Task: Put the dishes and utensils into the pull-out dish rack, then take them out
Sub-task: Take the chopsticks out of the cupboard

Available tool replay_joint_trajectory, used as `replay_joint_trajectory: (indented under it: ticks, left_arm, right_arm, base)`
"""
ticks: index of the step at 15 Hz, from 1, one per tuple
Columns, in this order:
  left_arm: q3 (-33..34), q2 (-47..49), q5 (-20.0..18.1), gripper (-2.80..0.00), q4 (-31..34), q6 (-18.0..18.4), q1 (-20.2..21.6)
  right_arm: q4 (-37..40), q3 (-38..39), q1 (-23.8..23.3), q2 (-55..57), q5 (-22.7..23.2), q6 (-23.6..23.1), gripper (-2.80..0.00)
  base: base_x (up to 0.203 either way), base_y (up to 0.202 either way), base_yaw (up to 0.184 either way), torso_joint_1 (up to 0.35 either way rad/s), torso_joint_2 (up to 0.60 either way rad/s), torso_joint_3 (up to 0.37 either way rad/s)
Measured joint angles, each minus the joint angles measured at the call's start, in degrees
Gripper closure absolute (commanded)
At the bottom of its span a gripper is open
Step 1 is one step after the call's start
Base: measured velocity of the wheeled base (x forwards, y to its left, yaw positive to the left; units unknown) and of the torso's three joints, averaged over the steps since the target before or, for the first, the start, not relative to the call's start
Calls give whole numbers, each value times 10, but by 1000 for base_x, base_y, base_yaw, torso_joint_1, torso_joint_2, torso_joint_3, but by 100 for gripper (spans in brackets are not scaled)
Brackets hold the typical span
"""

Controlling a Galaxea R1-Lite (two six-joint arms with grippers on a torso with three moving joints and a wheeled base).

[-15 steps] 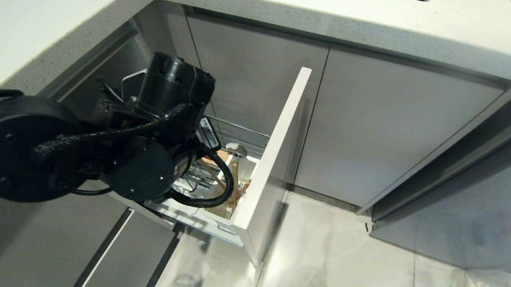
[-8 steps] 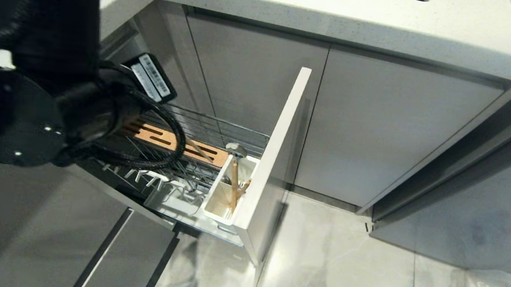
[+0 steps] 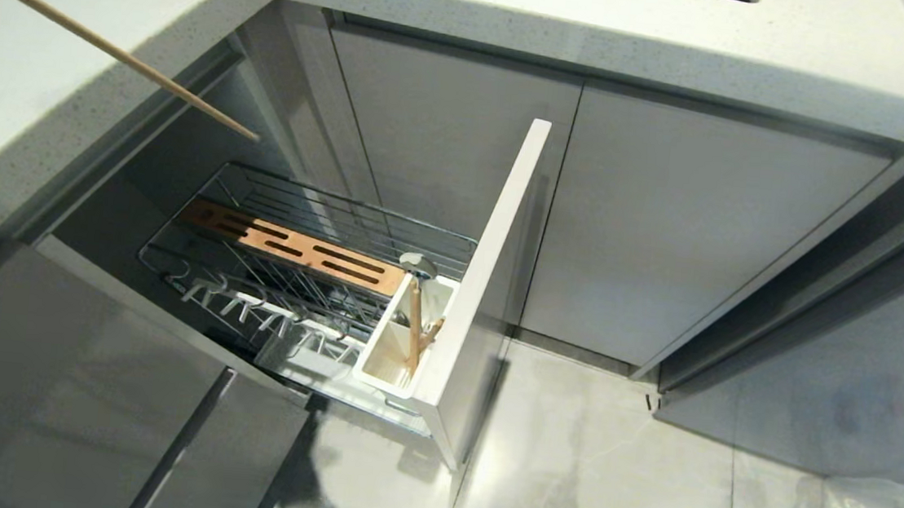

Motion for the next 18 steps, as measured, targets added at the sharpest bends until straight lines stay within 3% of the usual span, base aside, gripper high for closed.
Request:
replay_joint_trajectory:
  ticks: [4, 10, 13, 16, 18]
  left_arm:
    - [-7, -57, -95, 0, -78, 95, 153]
    - [25, -116, -300, 0, -126, 213, 435]
    - [47, -124, -424, 0, -160, 307, 573]
    - [61, -119, -537, 0, -195, 407, 664]
    - [76, -107, -589, 0, -198, 521, 714]
  right_arm:
    - [0, 0, 0, 0, 0, 0, 0]
    - [0, 0, 0, 0, 0, 0, 0]
    - [0, 0, 0, 0, 0, 0, 0]
    - [0, 0, 0, 0, 0, 0, 0]
    - [0, 0, 0, 0, 0, 0, 0]
  base:
    - [0, 0, 0, 0, 0, 0]
    - [0, 0, 0, 0, 0, 0]
    - [0, 0, 0, 0, 0, 0]
    - [0, 0, 0, 0, 0, 0]
    - [0, 0, 0, 0, 0, 0]
